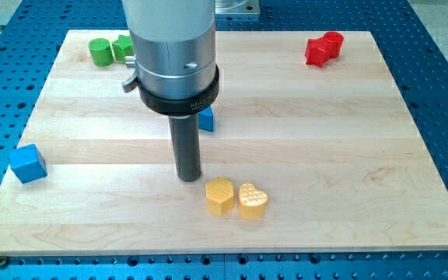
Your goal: Move the triangle below the red blocks
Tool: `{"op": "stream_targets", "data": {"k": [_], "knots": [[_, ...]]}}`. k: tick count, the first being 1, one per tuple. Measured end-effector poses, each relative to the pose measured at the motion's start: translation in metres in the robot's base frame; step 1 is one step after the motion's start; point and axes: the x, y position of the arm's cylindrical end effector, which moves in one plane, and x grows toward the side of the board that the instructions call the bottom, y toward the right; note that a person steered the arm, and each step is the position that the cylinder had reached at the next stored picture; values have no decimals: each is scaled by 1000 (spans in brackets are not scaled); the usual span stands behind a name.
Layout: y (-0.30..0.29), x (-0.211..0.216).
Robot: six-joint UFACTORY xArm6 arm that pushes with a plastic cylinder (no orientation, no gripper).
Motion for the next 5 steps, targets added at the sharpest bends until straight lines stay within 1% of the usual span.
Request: {"op": "stream_targets", "data": {"k": [1,2,3,4,5], "knots": [[23,3],[14,20],[31,23],[13,0],[-18,-50]]}}
